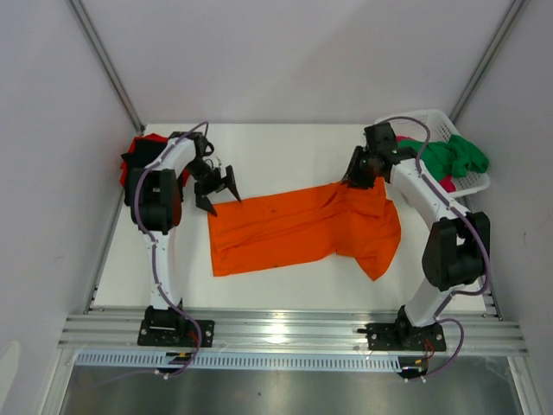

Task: Fold and stack the t-shirts
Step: Fold the flattened tshirt in 1/3 of the way

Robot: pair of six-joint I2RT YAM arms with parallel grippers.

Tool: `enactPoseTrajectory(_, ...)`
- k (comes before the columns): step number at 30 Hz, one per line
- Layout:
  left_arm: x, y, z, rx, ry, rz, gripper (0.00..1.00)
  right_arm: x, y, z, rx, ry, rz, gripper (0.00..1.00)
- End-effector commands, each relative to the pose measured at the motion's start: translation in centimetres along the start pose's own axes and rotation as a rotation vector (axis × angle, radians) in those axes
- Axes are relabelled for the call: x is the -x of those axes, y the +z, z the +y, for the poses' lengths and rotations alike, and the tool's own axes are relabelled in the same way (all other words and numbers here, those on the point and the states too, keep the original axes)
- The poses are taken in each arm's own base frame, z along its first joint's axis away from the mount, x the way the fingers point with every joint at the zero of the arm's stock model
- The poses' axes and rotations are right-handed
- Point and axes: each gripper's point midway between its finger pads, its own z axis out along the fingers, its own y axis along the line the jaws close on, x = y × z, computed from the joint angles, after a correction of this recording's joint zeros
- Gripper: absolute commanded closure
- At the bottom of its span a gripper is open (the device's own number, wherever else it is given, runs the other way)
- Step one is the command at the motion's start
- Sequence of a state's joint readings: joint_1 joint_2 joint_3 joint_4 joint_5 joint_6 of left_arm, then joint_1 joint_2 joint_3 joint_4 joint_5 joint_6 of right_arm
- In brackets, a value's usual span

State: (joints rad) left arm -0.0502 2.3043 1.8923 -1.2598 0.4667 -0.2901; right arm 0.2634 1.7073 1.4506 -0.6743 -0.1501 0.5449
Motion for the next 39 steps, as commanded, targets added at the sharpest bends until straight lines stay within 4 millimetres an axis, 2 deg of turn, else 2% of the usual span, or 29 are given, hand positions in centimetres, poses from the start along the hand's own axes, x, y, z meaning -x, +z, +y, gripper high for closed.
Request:
enactPoseTrajectory(1, 0.3, -2.0, -2.1, -0.056, 0.035, -0.060, 0.02, 3.8, 1.0, -4.9, -0.179, 0.009, -0.126, 0.69)
enactPoseTrajectory(7, 0.4, -2.4, -2.0, -0.040, 0.029, -0.094, 0.03, 5.5, 1.8, -8.3, -0.347, 0.040, -0.194, 0.69)
enactPoseTrajectory(10, 0.5, -2.4, -1.8, -0.013, 0.028, -0.084, 0.03, 5.9, 2.6, -8.8, -0.364, 0.068, -0.174, 0.70)
enactPoseTrajectory(12, 0.5, -1.6, -0.9, 0.024, 0.025, -0.058, 0.03, 6.1, 3.0, -8.6, -0.351, 0.074, -0.160, 0.70)
enactPoseTrajectory(14, 0.6, -1.1, -0.4, 0.046, 0.024, -0.043, 0.03, 5.6, 3.9, -8.7, -0.349, 0.074, -0.128, 0.71)
enactPoseTrajectory(21, 0.6, 0.2, 0.4, 0.057, 0.014, -0.010, 0.03, 4.7, 4.7, -9.0, -0.352, 0.082, -0.091, 0.71)
enactPoseTrajectory(28, 1.1, 0.0, 0.0, 0.053, 0.021, -0.016, 0.03, 5.2, 4.4, -9.0, -0.363, 0.070, -0.094, 0.71)
enactPoseTrajectory(34, 1.3, 0.1, 1.0, 0.110, 0.023, -0.002, 0.02, 5.6, 4.2, -8.6, -0.370, 0.065, -0.081, 0.71)
enactPoseTrajectory(39, 1.5, 0.1, 1.1, 0.102, 0.021, 0.001, 0.02, 5.3, 4.3, -8.9, -0.375, 0.068, -0.068, 0.71)
